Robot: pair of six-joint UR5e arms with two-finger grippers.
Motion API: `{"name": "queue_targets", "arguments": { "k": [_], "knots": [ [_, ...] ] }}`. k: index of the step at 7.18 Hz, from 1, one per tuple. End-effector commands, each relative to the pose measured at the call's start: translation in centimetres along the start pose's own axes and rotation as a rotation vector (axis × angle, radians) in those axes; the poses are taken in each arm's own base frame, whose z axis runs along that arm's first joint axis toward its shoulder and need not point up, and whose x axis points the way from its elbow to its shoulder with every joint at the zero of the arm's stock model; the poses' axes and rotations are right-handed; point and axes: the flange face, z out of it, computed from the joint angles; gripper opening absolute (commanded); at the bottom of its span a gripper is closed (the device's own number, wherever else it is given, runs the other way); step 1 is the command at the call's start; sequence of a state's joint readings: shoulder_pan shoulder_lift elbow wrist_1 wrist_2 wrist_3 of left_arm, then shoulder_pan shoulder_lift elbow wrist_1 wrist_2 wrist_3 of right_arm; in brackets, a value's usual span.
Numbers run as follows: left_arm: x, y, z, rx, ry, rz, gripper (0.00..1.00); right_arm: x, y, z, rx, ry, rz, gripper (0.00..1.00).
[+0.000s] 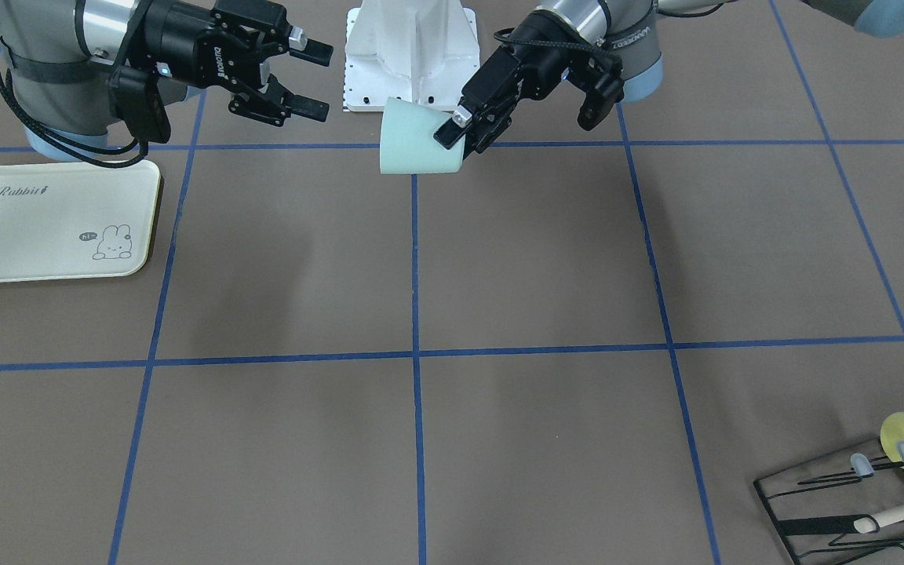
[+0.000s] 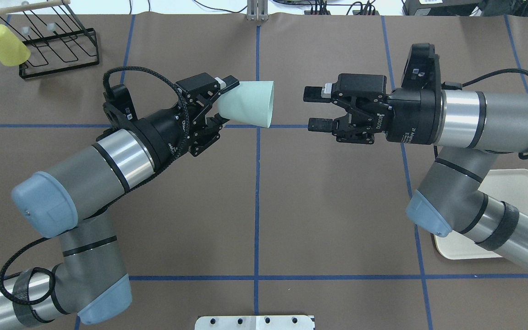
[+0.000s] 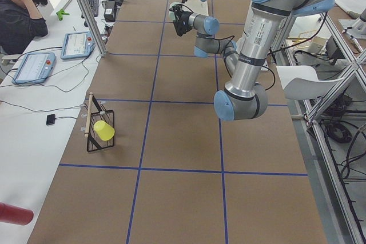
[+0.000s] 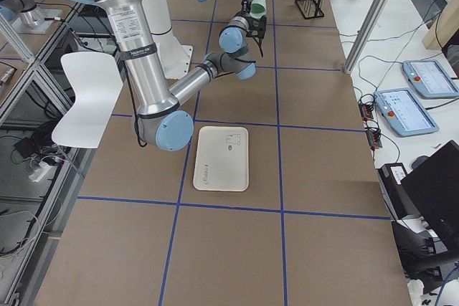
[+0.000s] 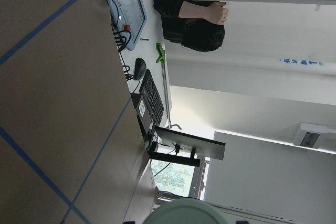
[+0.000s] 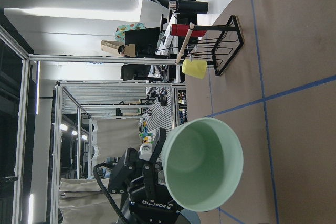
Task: Left arm grabs green cup and hands to right arm on tray
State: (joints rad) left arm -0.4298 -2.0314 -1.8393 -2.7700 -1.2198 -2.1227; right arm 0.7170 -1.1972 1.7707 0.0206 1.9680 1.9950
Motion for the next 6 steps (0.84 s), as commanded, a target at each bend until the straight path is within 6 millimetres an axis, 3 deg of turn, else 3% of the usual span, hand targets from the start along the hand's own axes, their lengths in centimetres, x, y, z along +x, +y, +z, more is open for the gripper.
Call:
{"name": "queue_targets", "arguments": {
  "k": [1,6],
  "knots": [
    [-1.5,2.1,-0.1,0.003,-0.007,-0.017,0.19,0.1,0.0,0.3,0.002,0.0,0.0,0.88],
    [-3.2,5.6,-0.2,-0.005,-0.011,-0.04,0.19,0.5,-0.2,0.7,0.002,0.007,0.005,0.85]
  ]
}}
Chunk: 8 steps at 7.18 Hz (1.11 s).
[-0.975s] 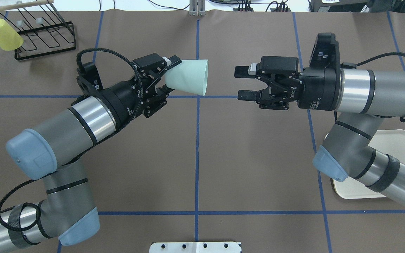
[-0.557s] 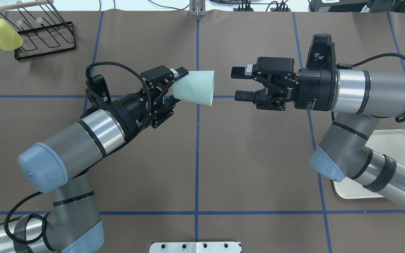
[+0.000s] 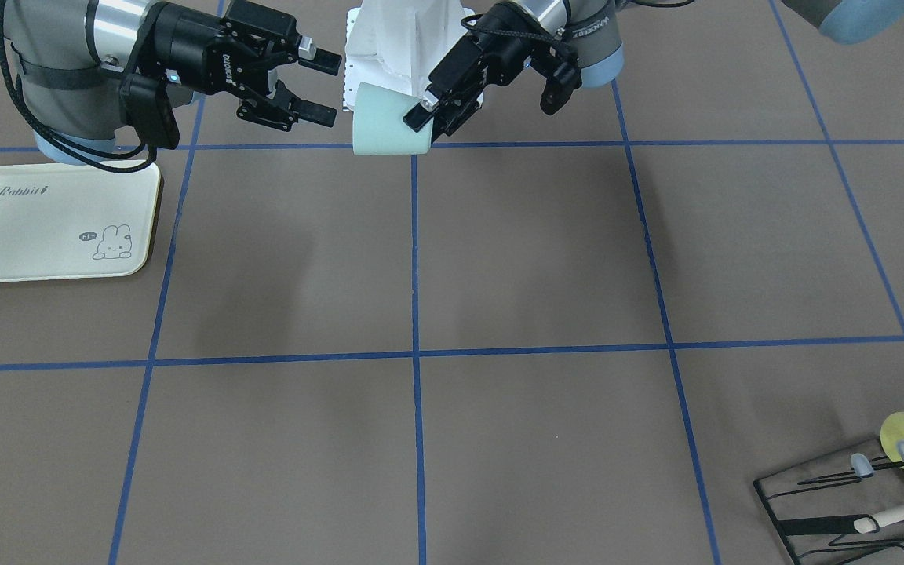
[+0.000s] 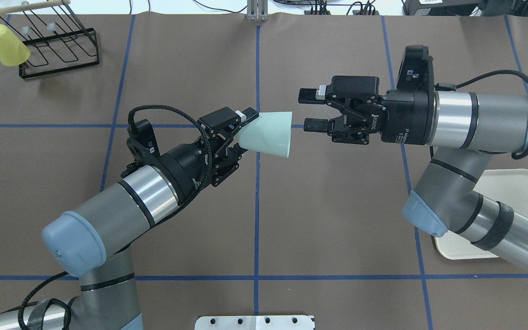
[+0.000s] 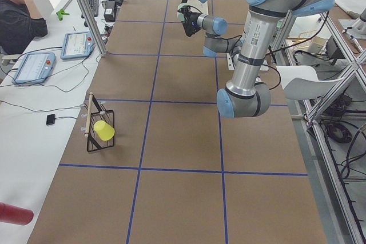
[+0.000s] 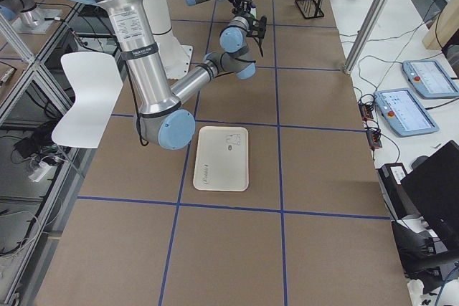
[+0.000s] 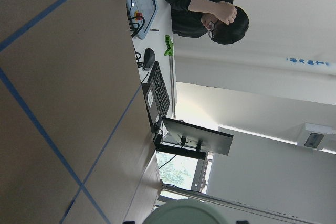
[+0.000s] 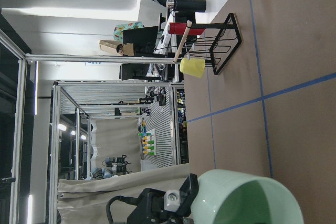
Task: Left arm grabs green cup and hands to right arm on tray
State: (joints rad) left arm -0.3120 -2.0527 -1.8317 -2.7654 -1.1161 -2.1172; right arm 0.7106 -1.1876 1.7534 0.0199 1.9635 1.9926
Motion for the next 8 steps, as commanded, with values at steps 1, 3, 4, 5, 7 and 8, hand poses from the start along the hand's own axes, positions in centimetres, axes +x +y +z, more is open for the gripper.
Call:
{"name": "queue_targets", "arguments": {
  "k": [1,3,4,5,7,8],
  "knots": [
    [0.0,1.5,0.1,-0.006,0.011,-0.013,0.19,0.5,0.0,0.4,-0.001,0.007,0.006,0.85],
    [-0.6,3.3,0.5,-0.002,0.011,-0.025,0.19,0.6,0.3,0.9,-0.011,0.007,0.01,0.85],
    [-0.9,3.3,0.8,0.002,0.006,-0.021,0.19,0.6,0.3,1.0,-0.013,0.006,0.01,0.85],
    [-1.1,3.2,0.9,0.005,0.003,-0.019,0.19,0.6,0.4,1.1,-0.015,0.005,0.011,0.83],
    [-1.2,3.2,0.8,0.007,0.003,-0.019,0.19,0.7,0.6,1.2,-0.019,0.006,0.013,0.81],
    [-1.3,3.3,0.8,0.006,0.003,-0.02,0.19,0.7,0.6,1.2,-0.018,0.007,0.014,0.77]
  ]
}}
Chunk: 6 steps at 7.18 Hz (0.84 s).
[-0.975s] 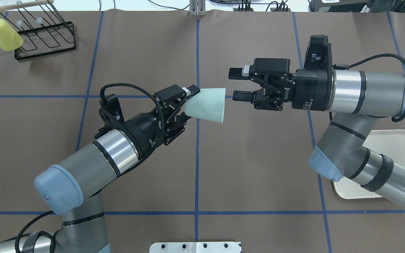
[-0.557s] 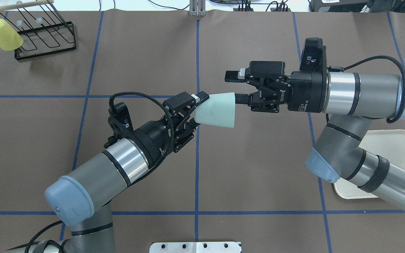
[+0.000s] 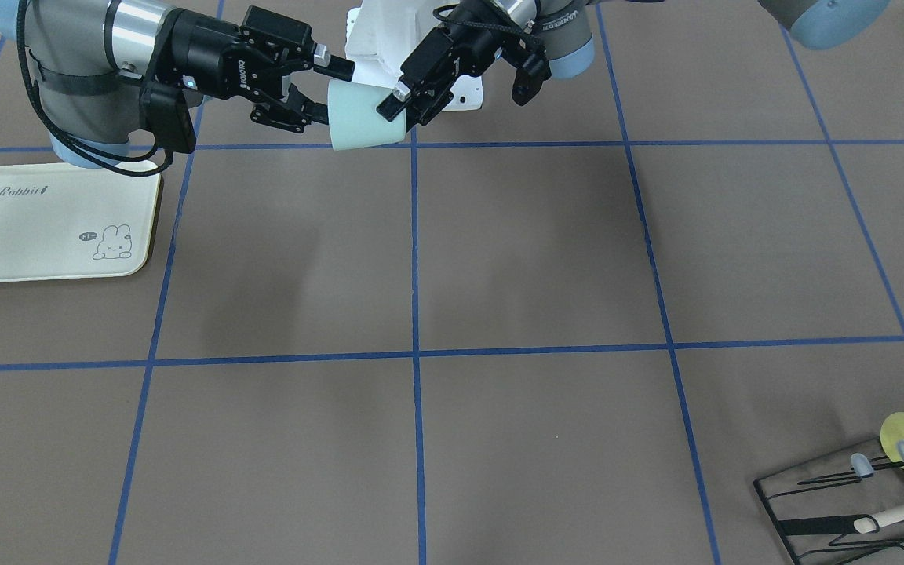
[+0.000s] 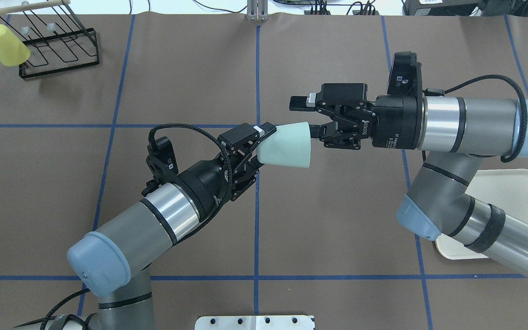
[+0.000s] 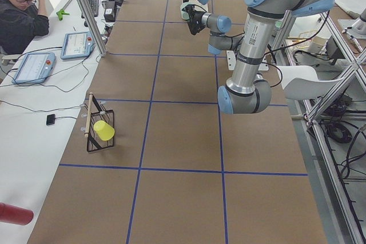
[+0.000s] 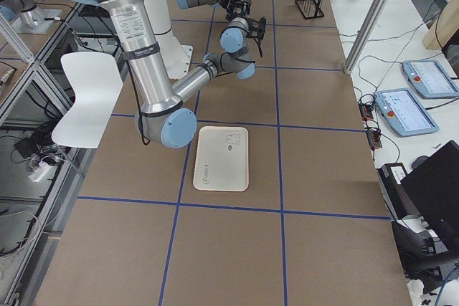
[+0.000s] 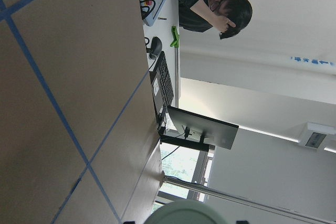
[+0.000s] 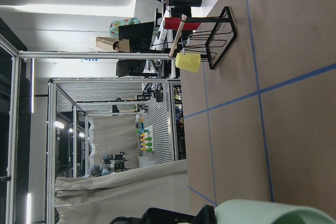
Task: Left arm grabs green cup and hands to right arm on tray
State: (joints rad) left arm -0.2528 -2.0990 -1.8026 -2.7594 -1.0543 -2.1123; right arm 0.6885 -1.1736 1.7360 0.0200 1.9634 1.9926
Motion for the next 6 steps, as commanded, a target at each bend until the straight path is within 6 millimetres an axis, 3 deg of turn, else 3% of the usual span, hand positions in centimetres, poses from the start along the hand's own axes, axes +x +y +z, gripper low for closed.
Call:
{"name": "queue_targets", "arguments": {
  "k": [1,3,6],
  "knots": [
    [0.08,0.1,-0.04,-0.002,0.003,-0.002,0.19,0.33,-0.12,0.1,0.002,0.006,0.003,0.76],
    [0.31,0.17,-0.17,-0.007,0.007,-0.008,0.19,0.43,-0.22,0.02,0.004,0.009,0.004,0.61],
    [0.65,0.16,-0.36,-0.011,0.013,-0.011,0.19,0.57,-0.22,-0.07,0.004,0.012,0.005,0.61]
  ]
}}
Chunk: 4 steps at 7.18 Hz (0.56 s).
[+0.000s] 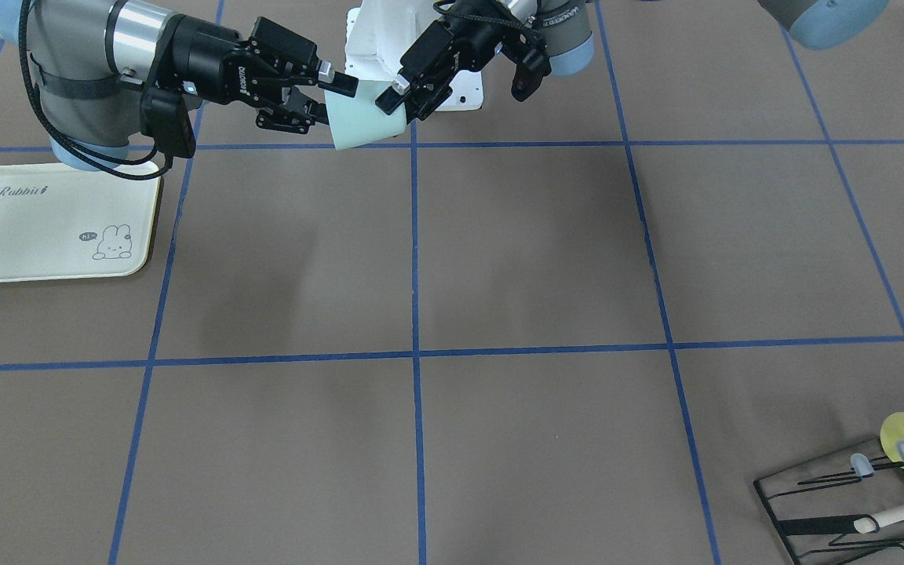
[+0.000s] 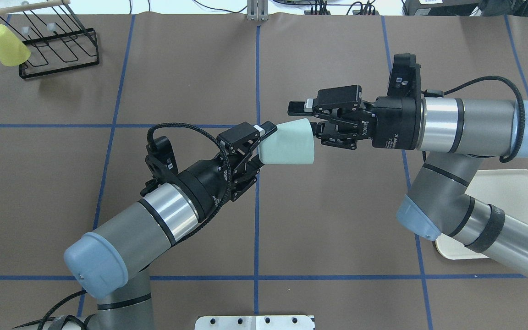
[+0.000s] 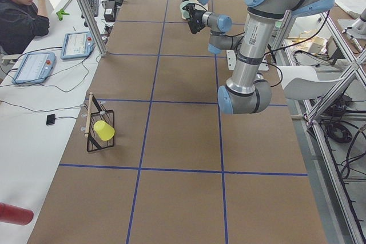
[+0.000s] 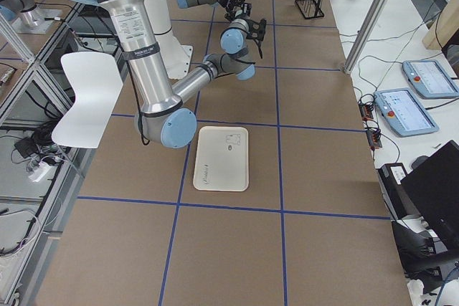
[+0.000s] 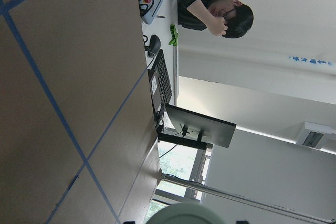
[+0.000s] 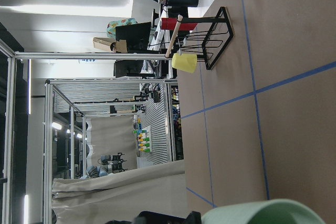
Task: Left arm grabs green cup and hands to right arm on tray
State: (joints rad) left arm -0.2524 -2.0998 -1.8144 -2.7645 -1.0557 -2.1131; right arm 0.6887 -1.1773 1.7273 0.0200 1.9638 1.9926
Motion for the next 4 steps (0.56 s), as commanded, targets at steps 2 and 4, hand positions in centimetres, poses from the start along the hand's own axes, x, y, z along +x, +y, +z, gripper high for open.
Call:
{"name": "queue_targets", "arguments": {
  "k": [2,4],
  "knots": [
    [0.08,-0.09,-0.15,-0.004,0.006,-0.003,0.19,-0.04,0.02,0.01,-0.002,-0.001,-0.001,0.56],
    [0.08,-0.09,-0.15,-0.004,0.006,-0.003,0.19,0.03,0.01,-0.04,-0.001,0.0,0.0,0.39]
  ]
}}
